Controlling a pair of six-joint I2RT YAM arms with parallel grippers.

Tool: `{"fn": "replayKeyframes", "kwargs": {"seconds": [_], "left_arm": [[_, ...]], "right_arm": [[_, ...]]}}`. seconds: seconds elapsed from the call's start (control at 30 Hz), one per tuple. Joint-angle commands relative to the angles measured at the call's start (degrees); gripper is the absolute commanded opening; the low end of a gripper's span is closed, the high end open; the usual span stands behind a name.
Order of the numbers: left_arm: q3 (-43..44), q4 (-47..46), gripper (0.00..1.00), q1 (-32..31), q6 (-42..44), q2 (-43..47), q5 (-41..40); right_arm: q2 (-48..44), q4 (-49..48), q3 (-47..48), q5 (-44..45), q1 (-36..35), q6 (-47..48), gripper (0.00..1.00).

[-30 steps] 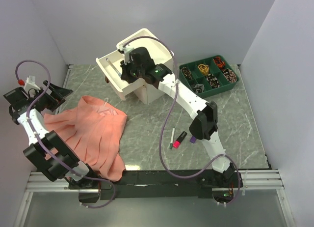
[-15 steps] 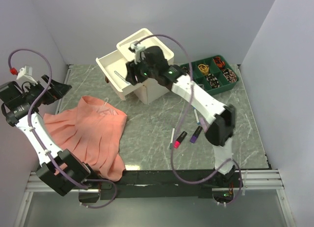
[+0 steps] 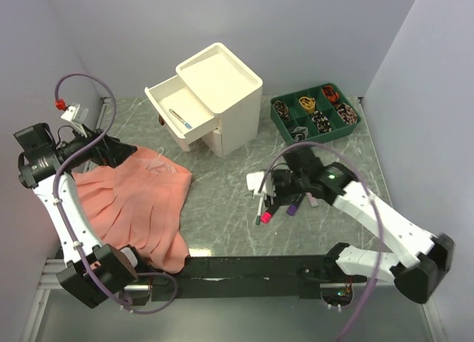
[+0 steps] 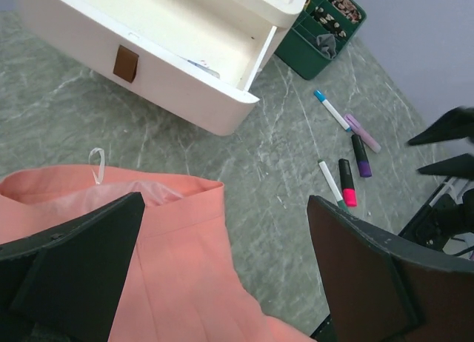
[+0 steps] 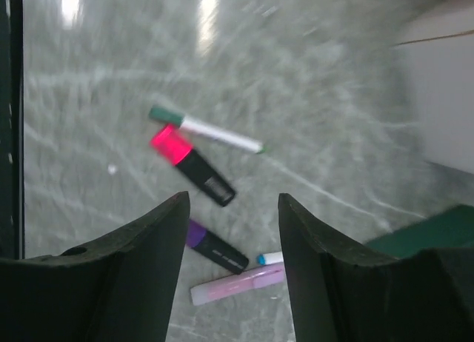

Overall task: Sort the stationery into containers
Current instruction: Place the pen in the drawer, then pick up the pen from the center of the board.

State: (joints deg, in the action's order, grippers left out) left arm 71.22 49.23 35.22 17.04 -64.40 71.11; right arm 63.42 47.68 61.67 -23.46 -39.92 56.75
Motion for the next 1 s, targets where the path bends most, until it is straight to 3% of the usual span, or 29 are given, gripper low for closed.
{"fn": "replayKeyframes", "kwargs": {"seconds": [0.0, 0.1, 0.37, 0.73, 0.83, 0.87, 0.97], "left_arm": [[-2.83, -7.38, 0.99, -0.77, -4.01, 1.55, 0.00], [-4.69, -10.30, 1.00, -1.03, -5.52, 2.79, -1.24], [-1.79, -6.26, 1.00, -1.74, -3.41, 1.21, -3.35], [-1.96, -10.03, 1.00, -2.00, -8.95, 0.59, -6.95], [-2.84, -12.48, 0.99, -1.91, -11.32, 1.12, -7.48], [-3.02, -13.02, 1.00, -2.00, -12.54, 1.21, -7.48], [-3.02, -13.20, 0.99, -2.00, -13.00, 0.95, -7.13]], "right_arm": [[7.22, 1.72, -6.11, 3.76, -1.12, 19.16, 0.57], [11.88, -2.41, -8.84, 6.75, -1.74, 21.82, 0.56], [19.37, -9.62, -11.31, 8.35, -1.65, 24.29, 0.56], [26.32, -7.34, -10.25, 9.22, -1.56, 27.01, 0.52], [27.90, -5.24, -9.20, 9.31, -1.04, 27.18, 0.43], [28.51, -4.62, -8.68, 9.23, -0.77, 26.49, 0.31], [29.22, -0.58, -5.95, 8.00, 0.02, 24.73, 0.15]]}}
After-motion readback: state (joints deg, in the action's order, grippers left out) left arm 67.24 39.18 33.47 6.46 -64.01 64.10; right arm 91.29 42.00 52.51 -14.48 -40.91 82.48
